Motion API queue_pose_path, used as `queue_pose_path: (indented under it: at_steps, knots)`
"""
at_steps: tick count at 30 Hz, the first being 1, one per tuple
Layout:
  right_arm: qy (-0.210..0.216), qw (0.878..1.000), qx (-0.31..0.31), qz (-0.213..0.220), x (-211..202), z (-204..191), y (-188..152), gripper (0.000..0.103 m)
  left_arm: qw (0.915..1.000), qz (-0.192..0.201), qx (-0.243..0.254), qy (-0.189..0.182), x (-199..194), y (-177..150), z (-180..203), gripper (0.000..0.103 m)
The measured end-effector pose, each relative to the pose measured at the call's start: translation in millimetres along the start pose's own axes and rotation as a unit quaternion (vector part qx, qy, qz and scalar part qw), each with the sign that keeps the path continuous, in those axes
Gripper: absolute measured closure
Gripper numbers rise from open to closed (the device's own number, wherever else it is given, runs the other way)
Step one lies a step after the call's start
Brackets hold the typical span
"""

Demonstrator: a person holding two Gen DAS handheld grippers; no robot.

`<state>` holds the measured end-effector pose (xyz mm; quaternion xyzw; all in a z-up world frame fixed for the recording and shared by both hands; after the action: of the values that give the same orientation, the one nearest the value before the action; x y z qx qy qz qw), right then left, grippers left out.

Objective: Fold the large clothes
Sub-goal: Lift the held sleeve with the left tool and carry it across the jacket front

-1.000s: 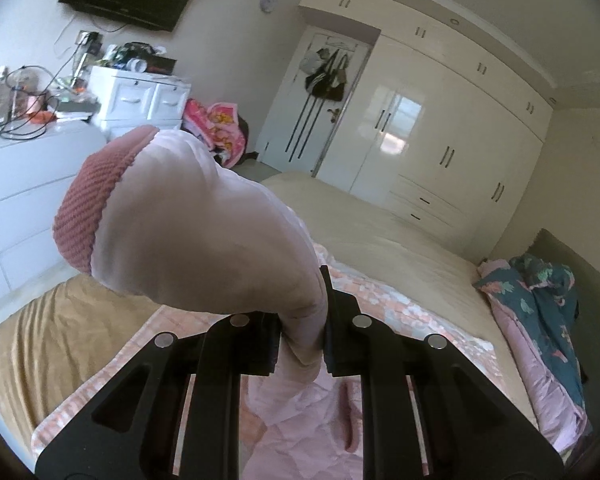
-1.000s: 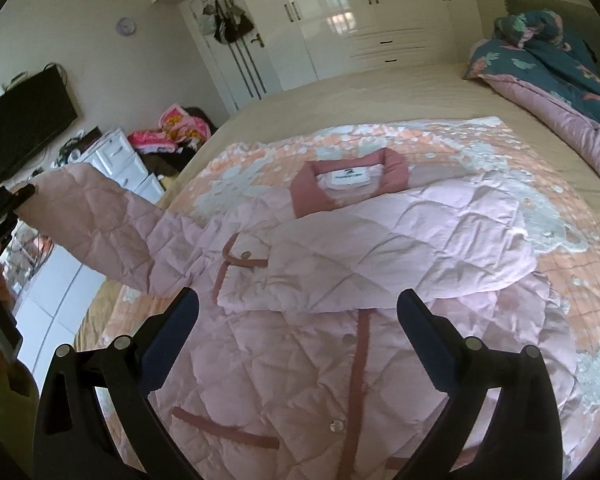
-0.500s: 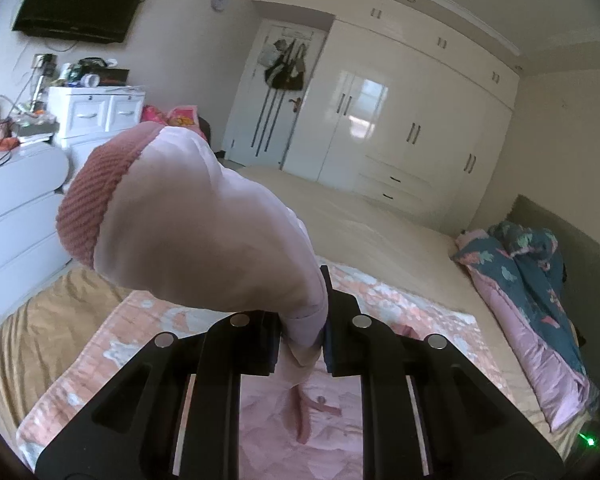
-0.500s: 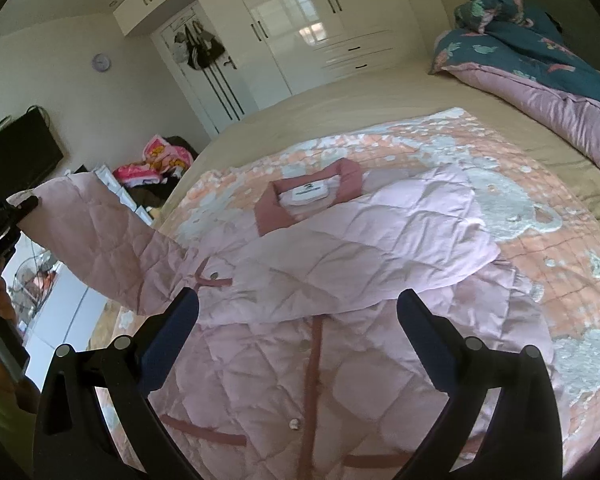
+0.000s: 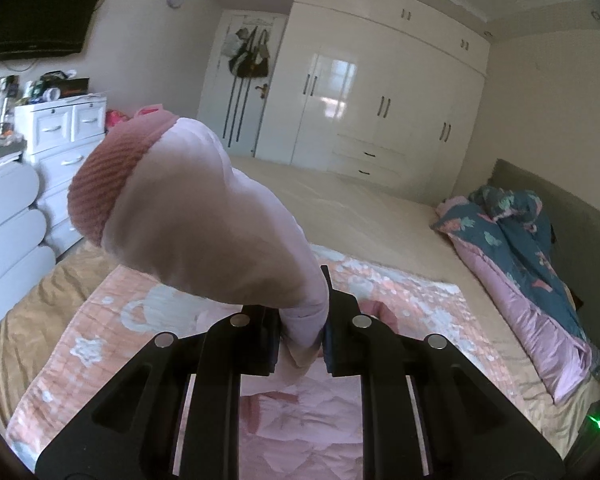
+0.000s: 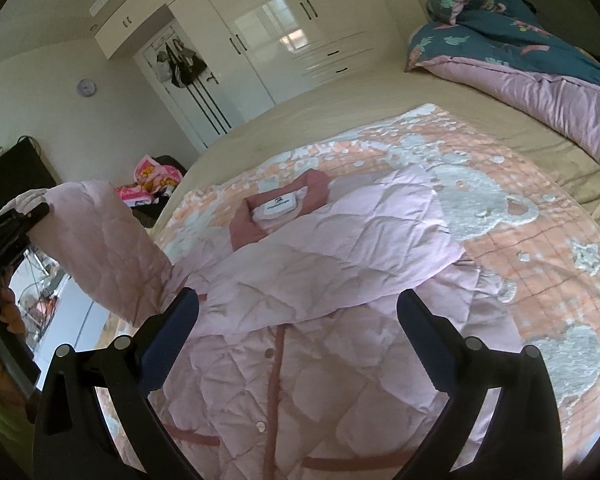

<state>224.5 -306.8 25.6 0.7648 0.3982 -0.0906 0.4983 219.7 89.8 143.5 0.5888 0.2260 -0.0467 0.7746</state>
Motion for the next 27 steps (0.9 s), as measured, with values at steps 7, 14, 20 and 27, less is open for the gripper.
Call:
queue_pose_path:
  at_steps: [7, 14, 20, 27]
  knots:
    - [-0.003, 1.000, 0.028, 0.004, -7, 27, 2, 0.004, 0.9995, -0.014, 0.024, -0.014, 13, -17, 33, 0.094]
    - [-0.005, 0.999, 0.048, 0.009, -12, 48, 2, 0.004, 0.9978, -0.036, 0.048, -0.029, 27, -36, 62, 0.094]
    - [-0.013, 0.998, 0.069, 0.007, -11, 67, 0, 0.004, 0.9952, -0.056, 0.070, -0.040, 41, -54, 86, 0.094]
    - [-0.018, 0.996, 0.081, 0.004, -7, 82, -1, 0.004, 0.9913, -0.079, 0.090, -0.055, 55, -74, 103, 0.094]
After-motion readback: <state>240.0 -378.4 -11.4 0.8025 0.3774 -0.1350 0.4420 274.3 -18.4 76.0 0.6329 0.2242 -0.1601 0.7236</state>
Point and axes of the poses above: each gripper's, at about its wrist camera, not at the fingertips, and x roughly the way its jaws point, z to its right, y to its top, the point moved 1 cm from there along x, roughly the way its jaws point, and after that the axes turned 3 degrees about y, right-handed, at the moved point
